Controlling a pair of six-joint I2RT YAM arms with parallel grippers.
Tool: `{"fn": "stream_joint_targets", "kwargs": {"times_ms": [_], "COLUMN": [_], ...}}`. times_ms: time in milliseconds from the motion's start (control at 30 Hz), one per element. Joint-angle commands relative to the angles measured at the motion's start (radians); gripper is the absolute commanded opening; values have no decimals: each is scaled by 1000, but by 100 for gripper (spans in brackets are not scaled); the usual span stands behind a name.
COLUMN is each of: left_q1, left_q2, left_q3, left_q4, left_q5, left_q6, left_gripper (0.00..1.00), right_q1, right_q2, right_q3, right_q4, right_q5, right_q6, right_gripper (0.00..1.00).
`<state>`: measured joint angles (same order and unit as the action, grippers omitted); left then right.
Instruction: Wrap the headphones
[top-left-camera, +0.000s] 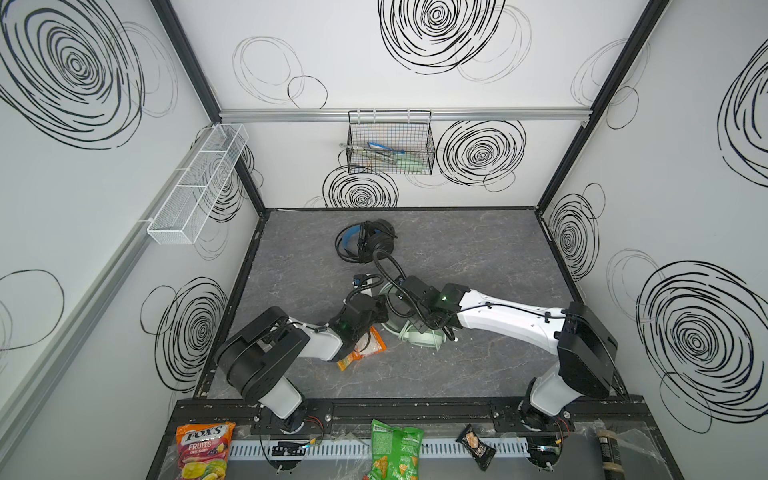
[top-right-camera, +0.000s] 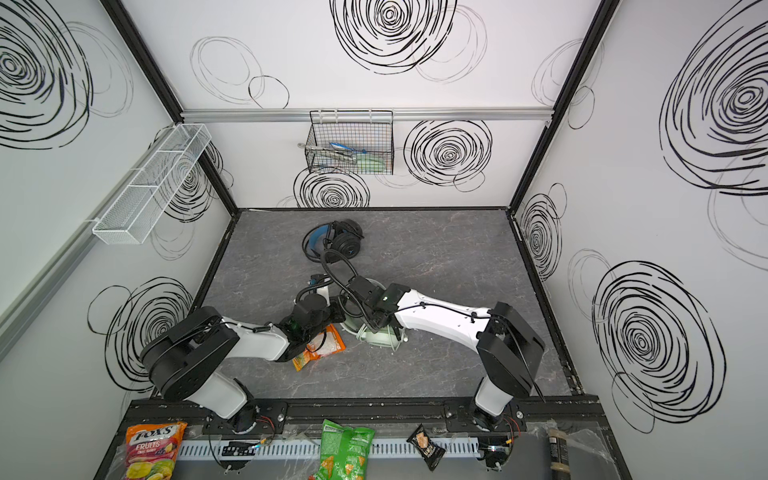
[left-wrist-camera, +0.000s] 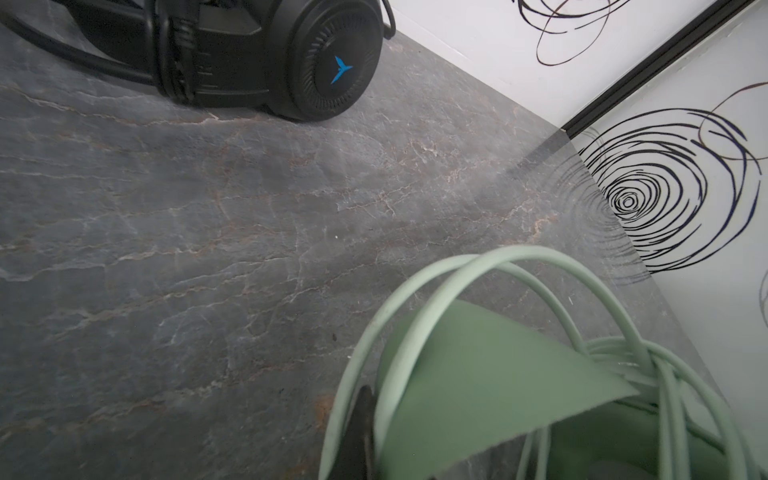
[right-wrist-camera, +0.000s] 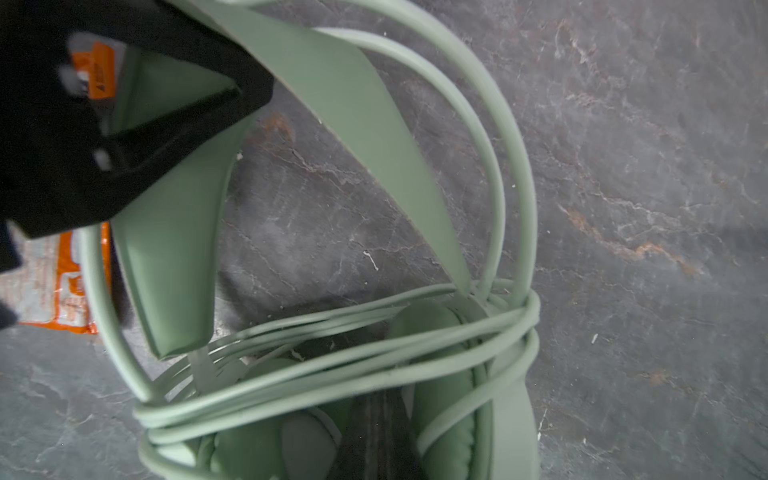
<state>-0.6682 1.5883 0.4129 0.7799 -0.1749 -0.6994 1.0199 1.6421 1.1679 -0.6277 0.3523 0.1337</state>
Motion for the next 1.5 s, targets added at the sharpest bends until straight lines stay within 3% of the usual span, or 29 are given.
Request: {"fn": "stream_joint_targets", "kwargs": {"times_ms": [0, 633, 733, 900, 1267, 1467], "left_q1": [3, 12, 13, 14, 24, 24], "left_q2": [0, 9, 12, 15, 24, 26], "left_q3": [-6, -3, -1, 5, 9, 9], "left_q4": [61, 61, 59, 52, 42, 44], "left_q5": [14, 23, 25, 27, 32, 34], "left_q6": [5, -2, -2, -3, -17, -17], "left_gripper": [0, 0, 0, 0, 0, 0], "right_q1": [-8, 126, 195, 307, 615, 632], "right_q2": [0, -66, -84, -164, -226, -226], "right_q3": [35, 222, 236, 140, -152, -328], "right_q4": [-80, -242, -305, -310, -200, -76], "right_q5": [40, 171, 155, 78, -88, -65], "right_q6": [3, 87, 150, 298, 753, 836], "right_gripper": [0, 7, 16, 34, 36, 41]}}
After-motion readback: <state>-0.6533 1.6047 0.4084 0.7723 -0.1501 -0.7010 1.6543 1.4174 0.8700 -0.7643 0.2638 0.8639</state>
